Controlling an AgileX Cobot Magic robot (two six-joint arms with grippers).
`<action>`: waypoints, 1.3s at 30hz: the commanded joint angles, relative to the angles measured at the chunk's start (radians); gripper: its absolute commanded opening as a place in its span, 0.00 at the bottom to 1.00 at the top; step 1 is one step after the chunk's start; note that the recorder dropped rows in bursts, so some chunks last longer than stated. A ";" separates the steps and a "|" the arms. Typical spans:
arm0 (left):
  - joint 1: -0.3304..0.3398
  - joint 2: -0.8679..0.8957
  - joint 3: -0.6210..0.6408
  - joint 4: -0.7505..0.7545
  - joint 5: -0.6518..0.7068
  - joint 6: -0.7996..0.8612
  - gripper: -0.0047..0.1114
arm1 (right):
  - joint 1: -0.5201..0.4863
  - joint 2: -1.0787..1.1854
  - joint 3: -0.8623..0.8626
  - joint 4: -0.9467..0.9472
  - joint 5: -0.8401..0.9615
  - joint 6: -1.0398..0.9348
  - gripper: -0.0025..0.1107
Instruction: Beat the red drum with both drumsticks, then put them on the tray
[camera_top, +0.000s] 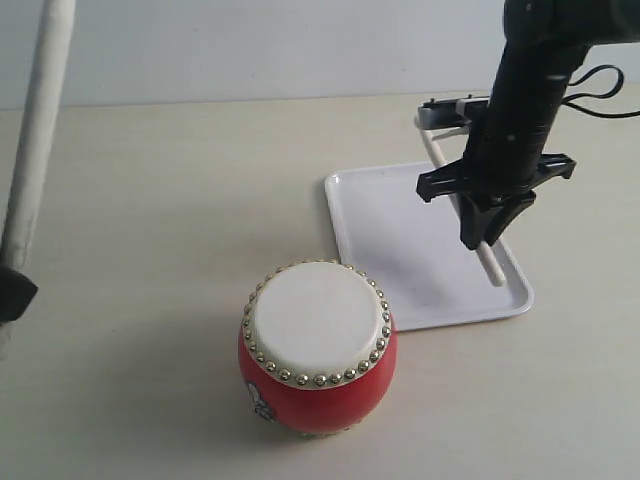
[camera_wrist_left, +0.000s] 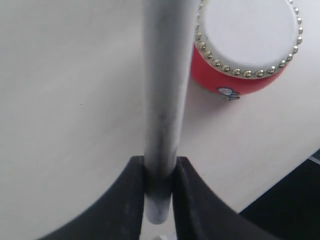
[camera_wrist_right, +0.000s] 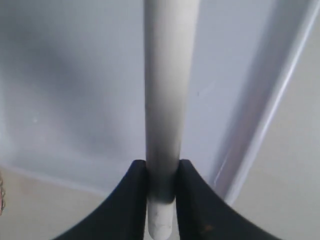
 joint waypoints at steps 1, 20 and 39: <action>-0.006 0.079 0.001 -0.004 -0.026 -0.041 0.04 | -0.006 0.100 -0.074 0.007 -0.004 -0.013 0.02; -0.006 0.116 0.001 -0.012 -0.139 -0.038 0.04 | -0.006 0.138 -0.074 0.003 -0.004 0.036 0.19; -0.006 0.132 0.001 -0.055 -0.138 -0.033 0.04 | -0.006 -0.008 -0.072 -0.028 -0.004 0.018 0.30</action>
